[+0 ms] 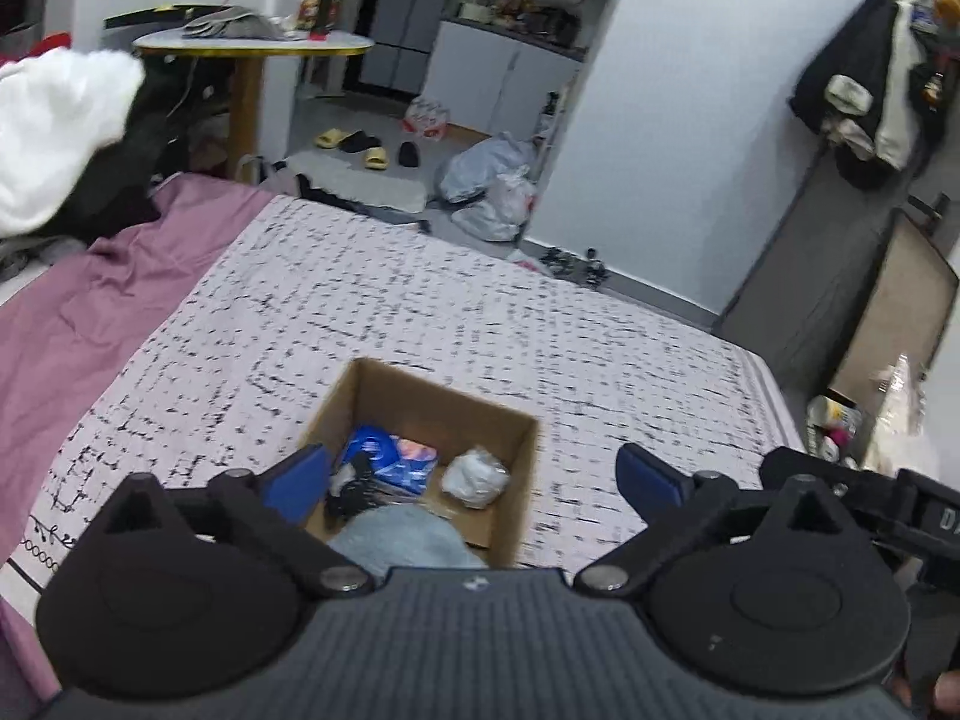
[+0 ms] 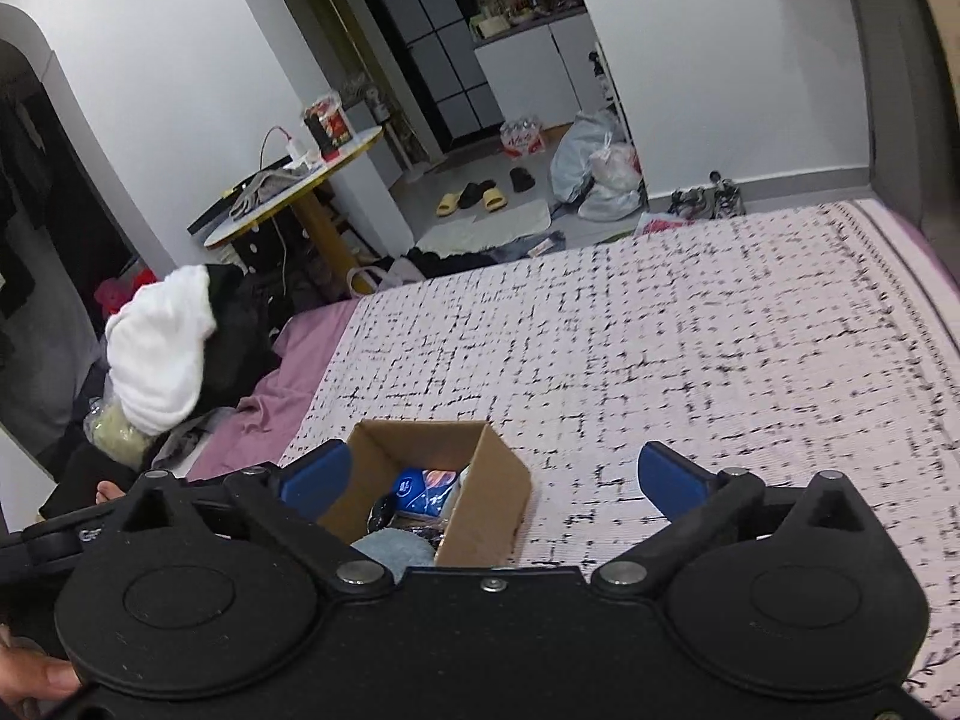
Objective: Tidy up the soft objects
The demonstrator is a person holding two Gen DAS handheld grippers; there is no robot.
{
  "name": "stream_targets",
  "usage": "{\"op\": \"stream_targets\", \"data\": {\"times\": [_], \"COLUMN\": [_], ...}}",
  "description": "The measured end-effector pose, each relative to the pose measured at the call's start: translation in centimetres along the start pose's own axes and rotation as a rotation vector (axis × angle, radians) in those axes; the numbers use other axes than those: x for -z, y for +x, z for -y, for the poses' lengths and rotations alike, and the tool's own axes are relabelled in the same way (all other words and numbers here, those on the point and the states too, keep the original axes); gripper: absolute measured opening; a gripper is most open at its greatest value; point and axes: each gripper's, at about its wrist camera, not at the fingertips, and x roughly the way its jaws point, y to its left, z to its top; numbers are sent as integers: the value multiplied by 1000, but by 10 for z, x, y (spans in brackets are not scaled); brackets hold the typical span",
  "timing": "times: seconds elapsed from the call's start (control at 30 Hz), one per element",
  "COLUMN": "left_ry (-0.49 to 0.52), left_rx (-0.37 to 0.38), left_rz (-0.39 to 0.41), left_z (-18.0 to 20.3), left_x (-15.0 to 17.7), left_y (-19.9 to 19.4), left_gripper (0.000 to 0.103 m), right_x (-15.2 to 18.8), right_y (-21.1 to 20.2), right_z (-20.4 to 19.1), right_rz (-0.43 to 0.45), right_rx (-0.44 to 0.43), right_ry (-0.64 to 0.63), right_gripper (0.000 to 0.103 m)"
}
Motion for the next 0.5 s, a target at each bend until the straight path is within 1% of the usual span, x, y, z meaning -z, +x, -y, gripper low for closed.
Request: {"op": "stream_targets", "data": {"times": [0.2, 0.5], "left_ry": [56, 112], "left_rx": [28, 76], "left_rz": [7, -16], "left_z": [26, 51], "left_x": [6, 32], "left_y": [-21, -45], "left_gripper": [102, 102], "right_x": [3, 11], "right_y": [-33, -75], "right_z": [12, 28], "right_rz": [26, 68], "right_rx": [6, 44], "right_ry": [10, 17], "right_gripper": [103, 103]}}
